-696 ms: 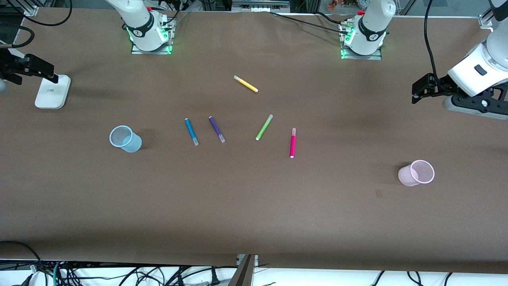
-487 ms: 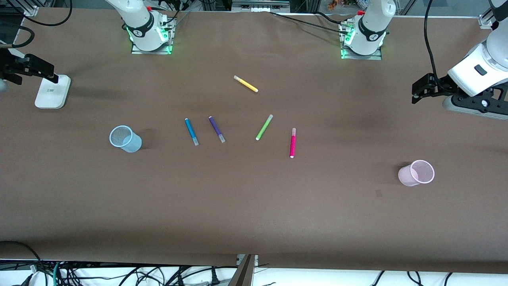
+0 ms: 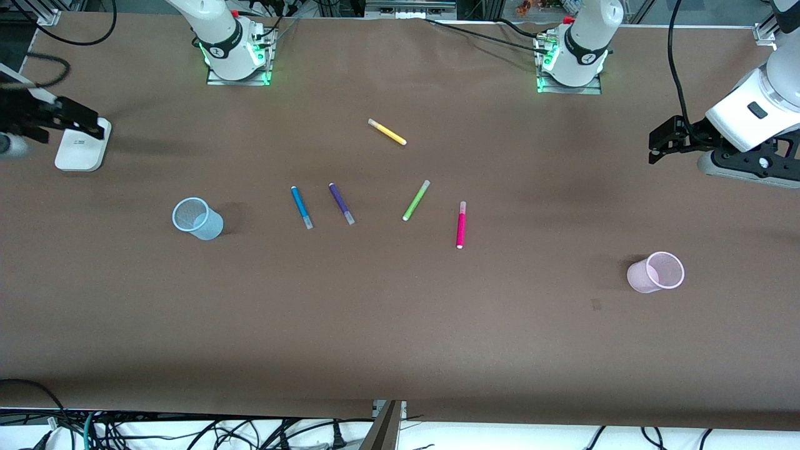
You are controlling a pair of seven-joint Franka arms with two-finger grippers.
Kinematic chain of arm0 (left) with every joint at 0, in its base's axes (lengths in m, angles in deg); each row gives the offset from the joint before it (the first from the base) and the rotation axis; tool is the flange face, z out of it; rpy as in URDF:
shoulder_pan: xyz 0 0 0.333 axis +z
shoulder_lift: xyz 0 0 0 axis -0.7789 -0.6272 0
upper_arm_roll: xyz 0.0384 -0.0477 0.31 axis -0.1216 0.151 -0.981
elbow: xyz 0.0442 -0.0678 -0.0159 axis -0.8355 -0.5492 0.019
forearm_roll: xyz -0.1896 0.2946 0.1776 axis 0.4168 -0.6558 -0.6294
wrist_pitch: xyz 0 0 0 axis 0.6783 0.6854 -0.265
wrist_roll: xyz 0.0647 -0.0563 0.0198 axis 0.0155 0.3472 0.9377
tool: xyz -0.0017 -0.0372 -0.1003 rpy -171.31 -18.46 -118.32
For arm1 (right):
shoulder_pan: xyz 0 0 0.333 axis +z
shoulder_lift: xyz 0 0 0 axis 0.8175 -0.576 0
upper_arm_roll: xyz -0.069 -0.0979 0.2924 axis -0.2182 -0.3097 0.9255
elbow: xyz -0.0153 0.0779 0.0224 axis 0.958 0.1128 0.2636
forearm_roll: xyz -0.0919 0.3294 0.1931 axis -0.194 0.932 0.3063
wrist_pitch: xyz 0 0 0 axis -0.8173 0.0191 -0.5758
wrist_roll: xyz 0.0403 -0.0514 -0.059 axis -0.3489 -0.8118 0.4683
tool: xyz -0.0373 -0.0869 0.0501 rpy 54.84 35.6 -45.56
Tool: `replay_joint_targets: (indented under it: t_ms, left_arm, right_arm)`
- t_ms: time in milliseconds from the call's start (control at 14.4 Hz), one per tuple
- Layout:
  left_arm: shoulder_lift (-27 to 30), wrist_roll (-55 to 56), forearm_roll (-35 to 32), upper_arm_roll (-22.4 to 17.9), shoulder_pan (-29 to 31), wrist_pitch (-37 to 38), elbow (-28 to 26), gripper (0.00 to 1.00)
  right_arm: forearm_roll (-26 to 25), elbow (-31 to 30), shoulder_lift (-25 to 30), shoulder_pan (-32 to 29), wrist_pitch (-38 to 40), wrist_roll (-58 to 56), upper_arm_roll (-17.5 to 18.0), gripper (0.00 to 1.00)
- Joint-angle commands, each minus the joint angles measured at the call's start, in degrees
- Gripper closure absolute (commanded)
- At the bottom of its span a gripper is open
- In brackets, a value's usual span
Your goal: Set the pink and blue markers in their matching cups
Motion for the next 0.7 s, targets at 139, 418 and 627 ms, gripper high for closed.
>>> replay_joint_targets:
  t_ms: [139,418,627]
  left_arm:
    - [0.1,-1.6,1.8,0.0,1.2,-0.6,-0.2,0.0]
    - [-2.4,-1.5,1.9,0.1,1.2,-0.1,0.1,0.0]
    - [-2.8,-0.9,2.0,0.8,0.3,-0.6,0.0,0.0]
  right_arm:
    - [1.4,1.2,-9.8,6.5,-5.1,-0.8,0.6,0.0]
    - [1.4,-0.1,-18.3,12.1,-14.8,-0.9,0.6,0.0]
    - [1.5,-0.7,-23.1,15.1,-20.7,-0.7,0.6,0.0]
